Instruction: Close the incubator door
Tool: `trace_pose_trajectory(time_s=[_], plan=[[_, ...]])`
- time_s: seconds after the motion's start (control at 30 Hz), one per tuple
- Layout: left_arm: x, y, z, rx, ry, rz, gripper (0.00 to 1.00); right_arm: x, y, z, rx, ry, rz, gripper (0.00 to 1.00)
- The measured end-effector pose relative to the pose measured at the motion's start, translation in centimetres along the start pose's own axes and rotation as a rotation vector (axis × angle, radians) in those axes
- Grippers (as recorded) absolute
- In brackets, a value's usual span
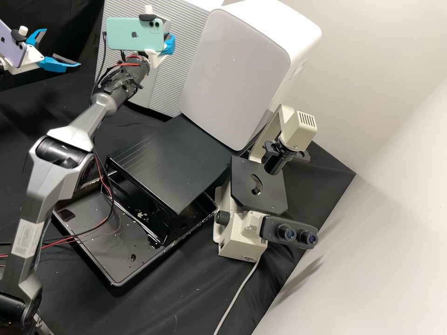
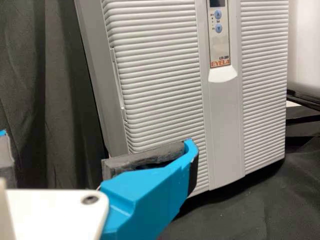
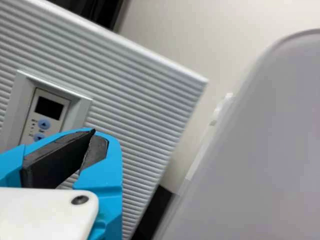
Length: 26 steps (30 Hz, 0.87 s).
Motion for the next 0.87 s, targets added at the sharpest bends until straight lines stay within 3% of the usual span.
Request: trace_pose_trajectory(time_s=[0.27,0.53,0.63,0.8,0.87], plan=[[0.0,0.0,0.0,0.0,0.0,0.0,1.0,-6.2,1.3,-0.1,-0.005,0.123,0.168,0.0],[0.0,0.0,0.0,0.0,0.0,0.0,1.0,-13.2,0.3,2.9,-0.003,0.125,0.333,0.0],[0.0,0.0,0.0,0.0,0.0,0.0,1.0,-15.4,-0.1,4.5,0.039,0.128,0.372,0.0],[0.0,0.0,0.0,0.0,0.0,0.0,1.0,-18.7,-0.9,7.5,0.139,0.111,0.411,0.0],[0.0,0.0,0.0,0.0,0.0,0.0,1.0,-19.6,-1.3,8.4,0.153,0.102,0.406,0.0]])
